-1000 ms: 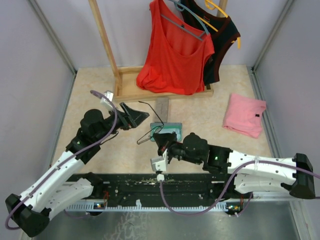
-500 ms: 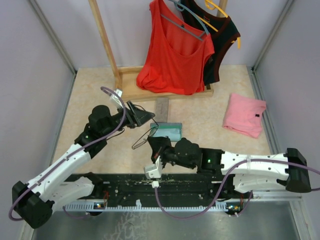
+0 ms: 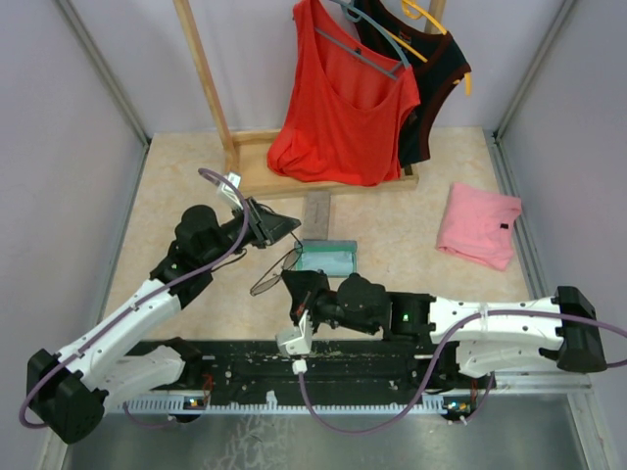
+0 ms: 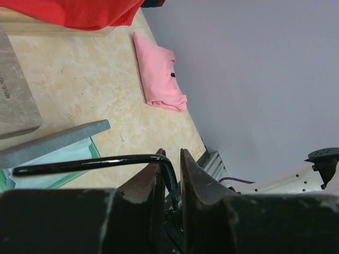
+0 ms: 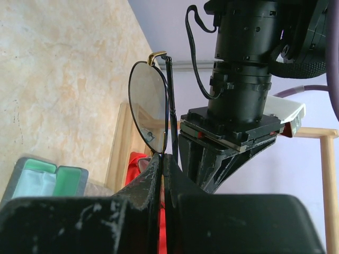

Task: Organize the sunglasses
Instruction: Fold the sunglasses.

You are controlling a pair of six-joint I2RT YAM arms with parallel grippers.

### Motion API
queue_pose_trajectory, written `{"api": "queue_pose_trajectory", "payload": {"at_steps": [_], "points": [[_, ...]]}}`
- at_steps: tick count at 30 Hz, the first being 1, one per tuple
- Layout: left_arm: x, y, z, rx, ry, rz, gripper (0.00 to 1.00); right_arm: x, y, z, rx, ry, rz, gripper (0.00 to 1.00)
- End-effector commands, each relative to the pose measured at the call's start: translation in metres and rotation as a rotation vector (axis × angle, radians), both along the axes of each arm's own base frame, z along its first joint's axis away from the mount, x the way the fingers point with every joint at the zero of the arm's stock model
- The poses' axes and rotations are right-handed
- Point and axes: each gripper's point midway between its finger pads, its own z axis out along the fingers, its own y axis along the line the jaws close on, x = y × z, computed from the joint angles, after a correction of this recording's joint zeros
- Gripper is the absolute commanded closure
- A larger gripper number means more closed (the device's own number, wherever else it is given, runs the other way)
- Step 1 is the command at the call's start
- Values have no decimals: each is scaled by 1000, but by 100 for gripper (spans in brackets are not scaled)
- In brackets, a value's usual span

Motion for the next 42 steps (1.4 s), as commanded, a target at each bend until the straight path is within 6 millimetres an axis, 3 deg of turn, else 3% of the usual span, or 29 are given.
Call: {"api": "queue_pose_trajectory", "payload": {"at_steps": [1,3,4,6,9,10,12,13,20,25,29,34,38,42], "points": [[1,-1,9,-19,-40,-5,85,-1,6,38,91,-23,-3,100],[1,-1,9,-18,-44,-4,98,-1,6,35,79,-20,-3,100],[1,-1,9,-18,-44,-3,100,-2,6,34,75,-19,-2,100],[1,0,10,-16,-46,2,100,-2,6,33,67,-13,-2,97],[2,2,9,-10,-48,13,100,-1,5,29,48,-7,-7,82],[3,3,9,-7,-49,18,100,-1,5,28,44,-5,-9,72],[3,3,9,-1,-51,23,100,-1,5,27,43,9,-12,40],[3,4,9,1,-53,23,100,-1,4,26,37,12,-12,38],[7,7,7,12,-70,49,100,-9,-4,38,88,34,10,33],[15,18,22,4,-204,122,100,-21,-19,58,298,187,33,33],[13,35,44,-79,-406,201,100,-16,-39,64,553,444,-41,36],[5,47,63,-129,-584,244,100,7,-66,76,930,902,-266,39],[-7,55,78,-169,-697,261,100,18,-71,72,1201,1249,-398,45],[-6,74,88,-188,-755,367,100,33,-72,59,1421,1496,-545,48]]}}
